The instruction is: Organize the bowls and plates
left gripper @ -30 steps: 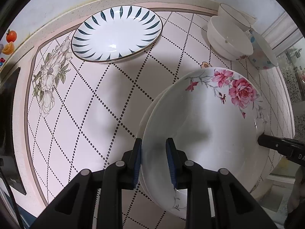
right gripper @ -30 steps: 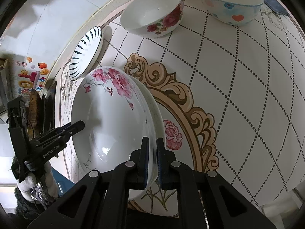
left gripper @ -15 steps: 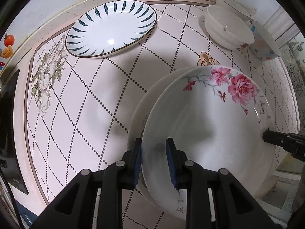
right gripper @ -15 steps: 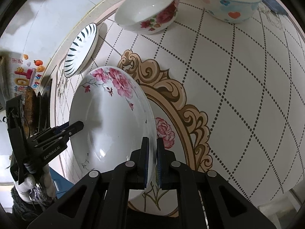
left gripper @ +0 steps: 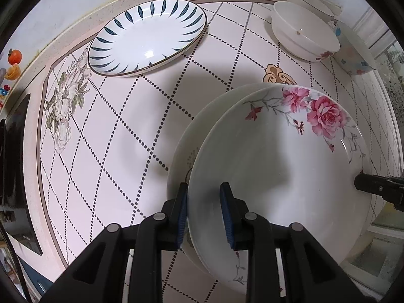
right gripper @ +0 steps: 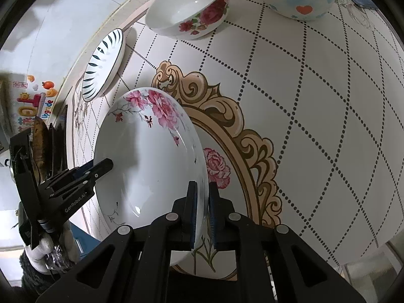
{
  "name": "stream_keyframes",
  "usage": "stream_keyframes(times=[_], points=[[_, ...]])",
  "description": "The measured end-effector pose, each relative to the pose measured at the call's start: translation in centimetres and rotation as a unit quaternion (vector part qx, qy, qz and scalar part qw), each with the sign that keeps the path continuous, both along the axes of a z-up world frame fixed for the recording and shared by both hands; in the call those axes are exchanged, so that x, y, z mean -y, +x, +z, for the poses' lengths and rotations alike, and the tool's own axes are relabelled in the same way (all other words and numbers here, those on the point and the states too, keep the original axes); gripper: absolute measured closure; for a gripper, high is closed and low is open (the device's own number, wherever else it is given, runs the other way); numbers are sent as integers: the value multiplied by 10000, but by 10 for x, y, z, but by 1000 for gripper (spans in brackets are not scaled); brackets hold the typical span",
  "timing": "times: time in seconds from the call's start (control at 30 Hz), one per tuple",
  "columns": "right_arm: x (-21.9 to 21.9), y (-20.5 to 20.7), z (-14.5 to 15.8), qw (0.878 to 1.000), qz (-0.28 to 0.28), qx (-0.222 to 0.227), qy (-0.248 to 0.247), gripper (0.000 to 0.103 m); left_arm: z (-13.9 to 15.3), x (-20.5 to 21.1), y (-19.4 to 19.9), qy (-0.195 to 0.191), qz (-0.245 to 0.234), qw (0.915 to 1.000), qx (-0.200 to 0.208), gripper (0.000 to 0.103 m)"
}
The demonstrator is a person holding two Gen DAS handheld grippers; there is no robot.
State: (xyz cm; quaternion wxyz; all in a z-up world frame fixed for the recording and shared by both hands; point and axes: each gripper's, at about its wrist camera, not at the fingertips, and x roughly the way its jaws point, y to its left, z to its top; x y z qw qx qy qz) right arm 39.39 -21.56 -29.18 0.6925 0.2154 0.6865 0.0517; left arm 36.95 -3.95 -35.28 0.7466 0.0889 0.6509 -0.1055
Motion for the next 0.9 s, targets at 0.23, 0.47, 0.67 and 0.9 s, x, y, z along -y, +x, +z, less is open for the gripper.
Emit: stream_keyframes(times=[0.23,0.47,0.67,0.9], points=[[1,2,3,9998,-51,-182,50,90,9,-7,-1,85,72,9999,-55,80],[4,21,42,10000,-34,-40,41,78,55,-54,22,-528,542,9971,60,73],[-31,83,70,9974,51,553,453,53,58,-118,97,-715,1205,9898,273,63],[-92,185,25,9961,157,678,546,53,15,-165,175,-920,1716,9807,172,63]])
